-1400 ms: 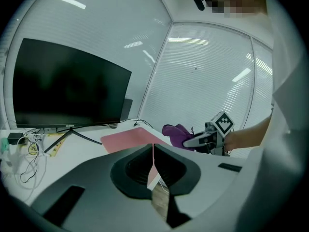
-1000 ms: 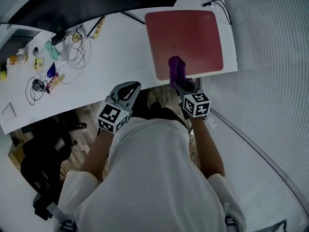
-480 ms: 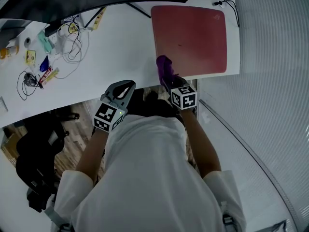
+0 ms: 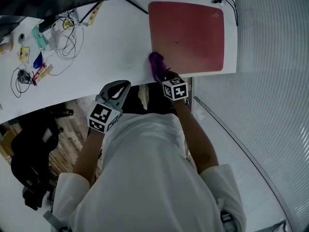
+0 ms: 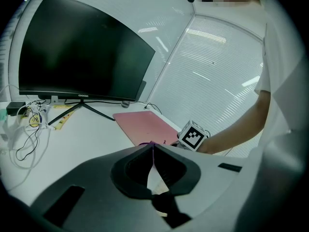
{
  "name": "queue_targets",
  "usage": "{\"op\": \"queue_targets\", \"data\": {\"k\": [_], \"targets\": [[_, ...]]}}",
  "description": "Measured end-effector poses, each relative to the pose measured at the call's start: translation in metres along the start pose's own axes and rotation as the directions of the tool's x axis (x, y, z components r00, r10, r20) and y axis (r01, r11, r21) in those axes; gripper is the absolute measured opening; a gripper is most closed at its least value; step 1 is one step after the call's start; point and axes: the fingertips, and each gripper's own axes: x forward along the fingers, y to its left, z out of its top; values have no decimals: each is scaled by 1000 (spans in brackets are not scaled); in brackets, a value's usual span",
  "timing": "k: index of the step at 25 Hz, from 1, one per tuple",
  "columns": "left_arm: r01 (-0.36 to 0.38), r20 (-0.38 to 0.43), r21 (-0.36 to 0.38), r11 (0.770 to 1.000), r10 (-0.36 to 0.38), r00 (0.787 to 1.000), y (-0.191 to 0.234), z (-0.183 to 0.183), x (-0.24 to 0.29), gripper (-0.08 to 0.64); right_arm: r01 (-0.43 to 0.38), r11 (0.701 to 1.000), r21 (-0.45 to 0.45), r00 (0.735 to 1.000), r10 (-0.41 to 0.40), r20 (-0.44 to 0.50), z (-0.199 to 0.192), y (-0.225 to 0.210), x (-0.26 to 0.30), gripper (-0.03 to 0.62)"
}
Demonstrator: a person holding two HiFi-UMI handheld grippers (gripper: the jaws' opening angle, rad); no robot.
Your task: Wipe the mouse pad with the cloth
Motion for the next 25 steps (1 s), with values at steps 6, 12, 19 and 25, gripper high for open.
{"op": "queue_targets", "data": {"k": [6,12,19,25], "targets": [[-34,7,-12,999,34,999,-6,3,10,23,-32,999,-10,999,31,-19,-1,-10,4,121],[-65,13,-34,997,65,998,-22,10,26,23,-81,997,0,996,81,-37,-1,-21,3,121],[-98,8,-54,994,99,995,-42,17,52,24,-145,989,9,987,145,-64,-2,-42,-1,121],[-114,9,-53,992,115,993,-59,27,72,23,-172,985,-9,982,171,-78,-2,-62,-7,121]]}}
